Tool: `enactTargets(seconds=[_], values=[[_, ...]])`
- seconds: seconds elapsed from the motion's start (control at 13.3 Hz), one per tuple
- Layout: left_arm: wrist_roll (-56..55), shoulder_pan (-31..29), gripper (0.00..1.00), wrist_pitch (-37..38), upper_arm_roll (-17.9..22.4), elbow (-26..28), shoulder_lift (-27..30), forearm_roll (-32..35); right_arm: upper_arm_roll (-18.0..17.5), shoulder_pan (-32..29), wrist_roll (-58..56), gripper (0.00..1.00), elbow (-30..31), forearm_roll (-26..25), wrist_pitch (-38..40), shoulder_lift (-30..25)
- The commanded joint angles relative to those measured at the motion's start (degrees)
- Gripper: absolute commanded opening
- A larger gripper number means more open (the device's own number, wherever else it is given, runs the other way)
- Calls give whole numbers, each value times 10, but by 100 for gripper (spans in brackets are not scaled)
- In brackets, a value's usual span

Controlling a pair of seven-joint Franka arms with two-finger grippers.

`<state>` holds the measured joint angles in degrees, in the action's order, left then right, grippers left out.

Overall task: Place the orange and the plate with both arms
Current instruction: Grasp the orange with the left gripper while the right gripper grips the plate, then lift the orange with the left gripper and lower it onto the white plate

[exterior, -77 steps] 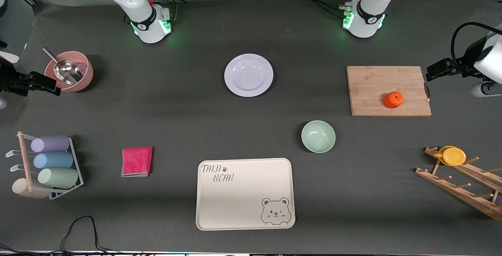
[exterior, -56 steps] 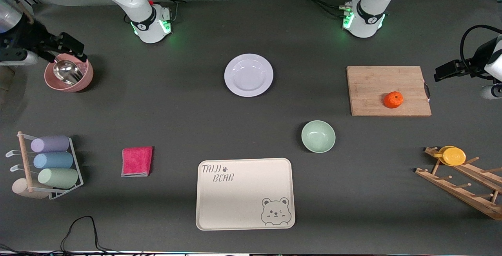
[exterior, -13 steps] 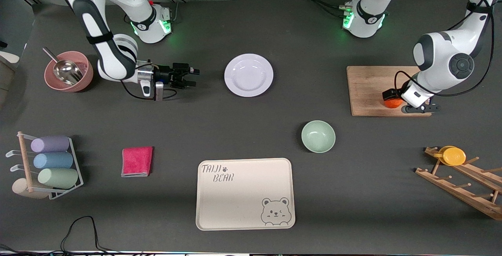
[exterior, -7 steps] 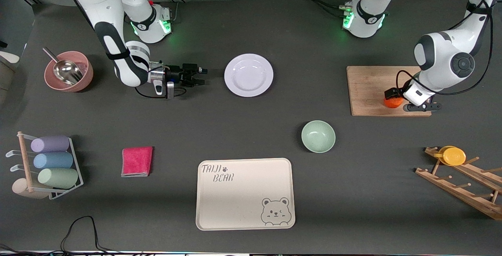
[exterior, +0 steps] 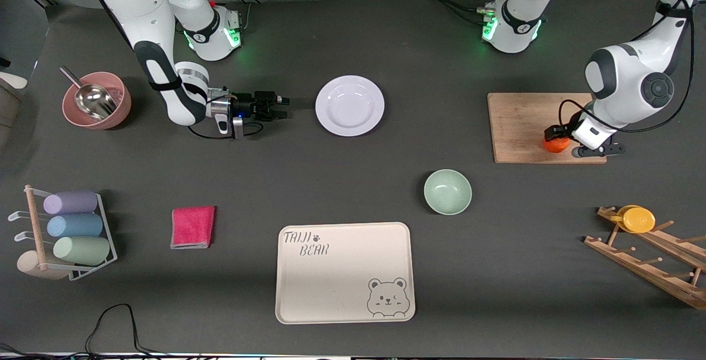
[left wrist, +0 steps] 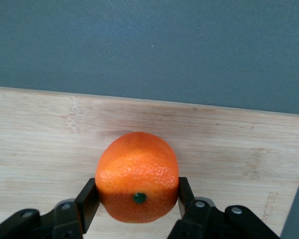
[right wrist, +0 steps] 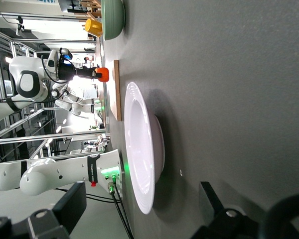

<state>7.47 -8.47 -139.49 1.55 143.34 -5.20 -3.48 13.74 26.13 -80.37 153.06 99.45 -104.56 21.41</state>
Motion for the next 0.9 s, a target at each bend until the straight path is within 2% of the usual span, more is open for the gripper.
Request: enactTargets(seconds=[0.0, 0.15, 0.3, 0.38, 0.53, 0.68, 0.83], values=[[14, -1, 0, 150, 6, -81, 48, 1, 3, -2, 14, 100, 1, 7, 8, -1], [10, 0, 0, 277, 6, -171, 62, 24, 4, -2, 28, 100, 1, 6, 8, -6], [5, 4, 0, 404, 5, -282, 63, 36, 10, -1, 65, 100, 2, -2, 8, -28], [4, 5, 0, 461, 4, -333, 63, 37, 12, -1, 90, 100, 1, -26, 8, -38], [2, 7, 0, 559, 0, -424, 58, 37, 38, -1, 116, 100, 0, -77, 8, -58], [-11, 22, 0, 615, -1, -477, 57, 37, 44, -3, 107, 100, 0, -87, 8, -53], [-51, 40, 0, 630, -10, -489, 58, 34, 44, -3, 88, 100, -2, -87, 7, -43]])
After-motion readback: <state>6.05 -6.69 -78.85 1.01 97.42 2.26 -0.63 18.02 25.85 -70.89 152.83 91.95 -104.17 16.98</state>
